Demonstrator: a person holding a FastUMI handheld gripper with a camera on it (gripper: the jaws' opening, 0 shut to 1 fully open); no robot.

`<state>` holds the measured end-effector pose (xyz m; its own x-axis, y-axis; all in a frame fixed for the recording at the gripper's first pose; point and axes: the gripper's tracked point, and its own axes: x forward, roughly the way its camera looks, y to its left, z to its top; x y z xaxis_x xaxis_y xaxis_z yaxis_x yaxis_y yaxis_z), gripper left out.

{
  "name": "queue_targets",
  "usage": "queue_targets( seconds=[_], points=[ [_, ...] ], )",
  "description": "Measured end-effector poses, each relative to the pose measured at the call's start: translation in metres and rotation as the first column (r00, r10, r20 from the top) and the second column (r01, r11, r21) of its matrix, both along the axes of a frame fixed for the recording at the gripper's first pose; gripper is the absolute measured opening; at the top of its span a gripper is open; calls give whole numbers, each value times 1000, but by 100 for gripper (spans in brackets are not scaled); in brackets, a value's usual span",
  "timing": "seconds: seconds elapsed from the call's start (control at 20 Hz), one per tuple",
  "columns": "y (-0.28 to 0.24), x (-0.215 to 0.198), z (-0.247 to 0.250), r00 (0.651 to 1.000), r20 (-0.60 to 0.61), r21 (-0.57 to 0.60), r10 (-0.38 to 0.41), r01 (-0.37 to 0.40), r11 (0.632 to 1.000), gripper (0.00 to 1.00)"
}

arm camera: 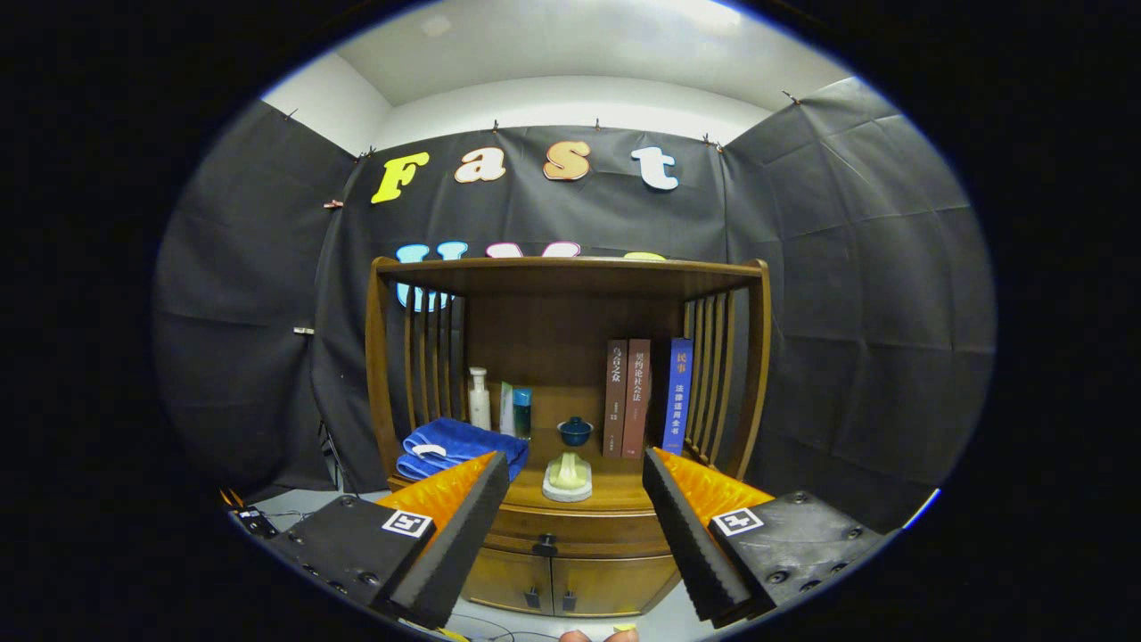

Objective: Pull open the drawer, take out the items inside it, and place them on the countertop above the cabinet.

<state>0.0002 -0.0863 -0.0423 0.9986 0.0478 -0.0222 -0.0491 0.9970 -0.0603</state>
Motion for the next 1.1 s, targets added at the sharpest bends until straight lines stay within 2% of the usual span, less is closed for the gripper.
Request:
queue_targets(
  seconds=[0.2, 0.5, 1.1],
  points=[
    [-41, -5, 30, 999, -9, 80, -52, 52, 995, 98],
    [-88, -23, 41, 997, -9, 83, -70, 71, 994, 98],
    [-76, -48, 35, 1000, -11, 42, -8, 9, 999, 98]
  ],
)
